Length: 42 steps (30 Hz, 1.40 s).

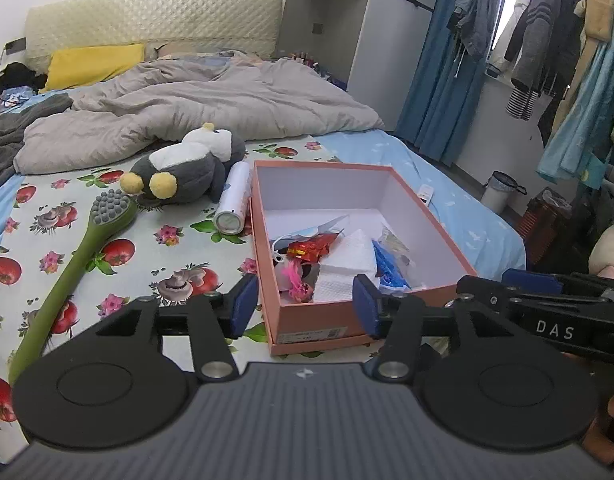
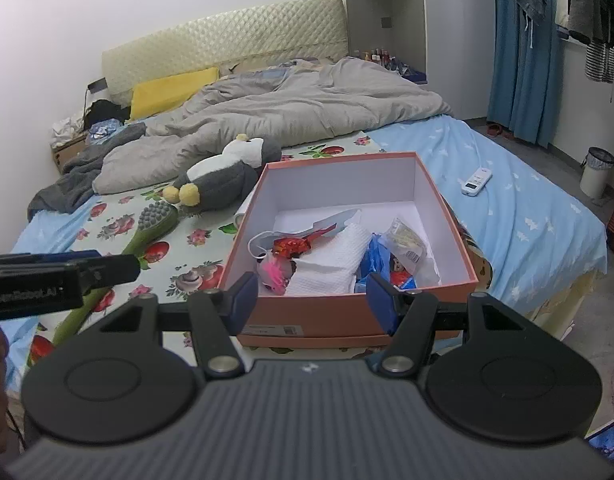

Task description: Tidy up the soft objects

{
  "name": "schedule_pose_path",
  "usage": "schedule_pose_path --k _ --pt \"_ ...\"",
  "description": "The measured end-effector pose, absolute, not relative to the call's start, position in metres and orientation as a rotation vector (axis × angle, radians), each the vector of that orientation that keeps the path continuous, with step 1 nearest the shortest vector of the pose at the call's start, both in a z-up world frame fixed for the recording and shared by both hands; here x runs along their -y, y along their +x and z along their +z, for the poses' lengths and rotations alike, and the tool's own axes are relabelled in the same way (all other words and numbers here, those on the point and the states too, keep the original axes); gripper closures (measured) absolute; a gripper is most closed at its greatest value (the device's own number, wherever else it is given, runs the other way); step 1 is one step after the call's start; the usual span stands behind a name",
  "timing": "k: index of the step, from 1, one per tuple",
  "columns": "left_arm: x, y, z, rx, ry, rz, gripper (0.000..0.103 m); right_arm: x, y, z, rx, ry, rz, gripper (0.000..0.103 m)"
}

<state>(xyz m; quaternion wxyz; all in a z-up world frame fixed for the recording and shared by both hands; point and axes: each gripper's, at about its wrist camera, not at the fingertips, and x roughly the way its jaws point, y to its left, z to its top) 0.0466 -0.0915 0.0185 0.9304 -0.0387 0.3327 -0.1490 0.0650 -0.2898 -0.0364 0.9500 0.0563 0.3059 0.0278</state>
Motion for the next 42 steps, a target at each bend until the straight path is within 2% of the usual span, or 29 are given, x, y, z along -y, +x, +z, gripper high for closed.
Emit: schedule_pose_path --k 3,4,6,9,12,42 --pt "0.091 0.047 0.018 -0.682 -0.084 -0.301 0.038 0.290 0.066 -0.036 -0.620 0.114 0.064 0.039" --pt "0.090 0.047 0.017 -0.683 -0.085 -0.300 0.036 0.290 0.067 -0.036 -0.622 0.108 0.056 0.034" --pt "0.090 0.047 0.017 -0.681 -0.086 -0.299 0.019 0.292 0.067 -0.037 -0.623 0.111 0.048 0.000" --pt "0.088 0.048 0.016 -0.673 -0.094 -0.290 0.006 0.294 0.067 -0.036 -0.616 0.116 0.037 0.000" --pt "0.088 0.048 0.015 -0.661 -0.096 -0.273 0.003 0.296 0.068 -0.036 -0.614 0.113 0.029 0.000" --pt "0.093 0.057 0.006 -0.727 -0.120 -0.278 0.002 0.301 0.069 -0.035 -0.620 0.113 0.041 0.000"
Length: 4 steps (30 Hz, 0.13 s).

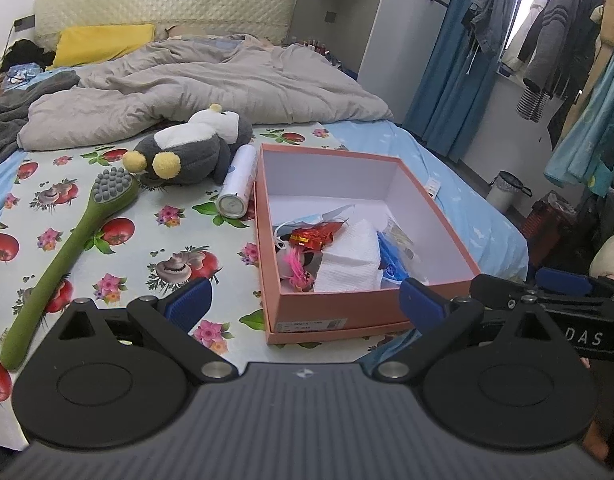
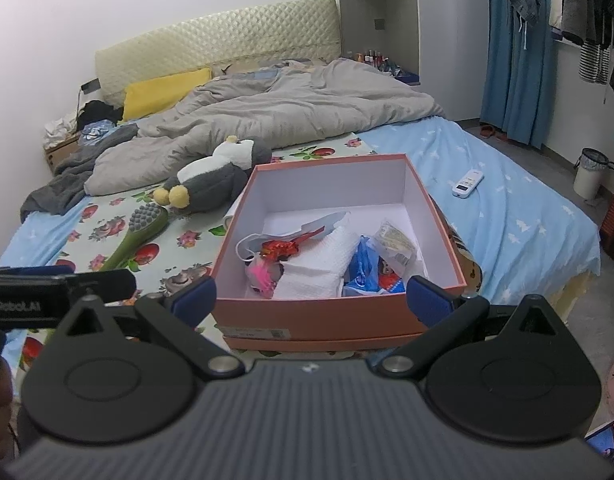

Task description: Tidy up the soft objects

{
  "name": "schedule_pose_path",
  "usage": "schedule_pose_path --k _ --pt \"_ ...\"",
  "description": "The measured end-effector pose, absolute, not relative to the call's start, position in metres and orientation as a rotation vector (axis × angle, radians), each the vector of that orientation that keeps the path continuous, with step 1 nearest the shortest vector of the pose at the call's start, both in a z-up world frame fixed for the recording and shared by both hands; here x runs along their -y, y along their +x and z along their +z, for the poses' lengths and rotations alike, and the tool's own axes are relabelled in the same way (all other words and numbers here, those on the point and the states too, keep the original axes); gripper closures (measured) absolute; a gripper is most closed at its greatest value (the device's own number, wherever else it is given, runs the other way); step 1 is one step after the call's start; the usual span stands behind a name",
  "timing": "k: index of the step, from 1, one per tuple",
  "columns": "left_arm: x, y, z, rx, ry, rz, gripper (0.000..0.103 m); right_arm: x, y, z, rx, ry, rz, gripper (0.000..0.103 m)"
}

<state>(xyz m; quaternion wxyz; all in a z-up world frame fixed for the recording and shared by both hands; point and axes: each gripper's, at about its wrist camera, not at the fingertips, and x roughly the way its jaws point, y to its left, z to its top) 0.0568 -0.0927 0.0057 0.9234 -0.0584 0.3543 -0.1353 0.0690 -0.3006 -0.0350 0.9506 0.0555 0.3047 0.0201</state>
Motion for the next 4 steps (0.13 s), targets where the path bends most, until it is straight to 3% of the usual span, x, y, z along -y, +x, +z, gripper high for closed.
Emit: schedule_pose_path --k 4 --pt "0.0914 0.0568 0.0057 -0.734 -0.132 -0.289 0.002 0.2983 0.0688 -0.0360 -0.618 0.106 0.042 0.000"
